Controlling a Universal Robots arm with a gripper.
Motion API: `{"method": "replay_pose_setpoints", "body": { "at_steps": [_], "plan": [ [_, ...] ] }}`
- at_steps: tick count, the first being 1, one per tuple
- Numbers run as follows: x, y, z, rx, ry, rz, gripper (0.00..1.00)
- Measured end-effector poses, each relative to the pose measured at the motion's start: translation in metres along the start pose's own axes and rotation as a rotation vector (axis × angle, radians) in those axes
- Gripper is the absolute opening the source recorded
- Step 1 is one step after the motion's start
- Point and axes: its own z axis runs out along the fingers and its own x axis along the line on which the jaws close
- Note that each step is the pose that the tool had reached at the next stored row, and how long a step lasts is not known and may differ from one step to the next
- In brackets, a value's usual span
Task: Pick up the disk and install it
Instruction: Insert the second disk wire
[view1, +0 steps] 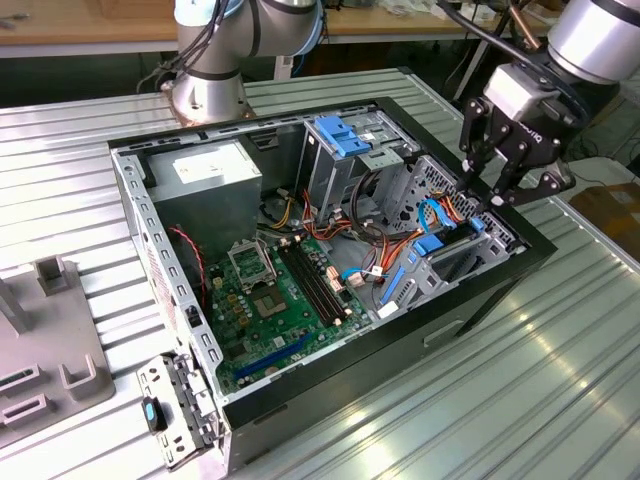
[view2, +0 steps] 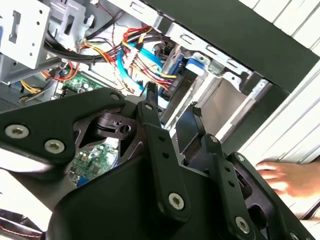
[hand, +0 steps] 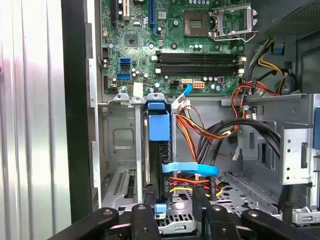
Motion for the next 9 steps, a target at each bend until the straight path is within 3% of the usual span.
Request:
{"method": "replay_pose_setpoints", "body": {
  "at_steps": [2, 9],
  "plan": [
    [-0.0119, 0.0032, 0.0008, 0.0000, 0.0022, 0.000, 0.42],
    [-0.0120, 0.0036, 0.0008, 0.0000, 0.0023, 0.000, 0.42]
  ]
}}
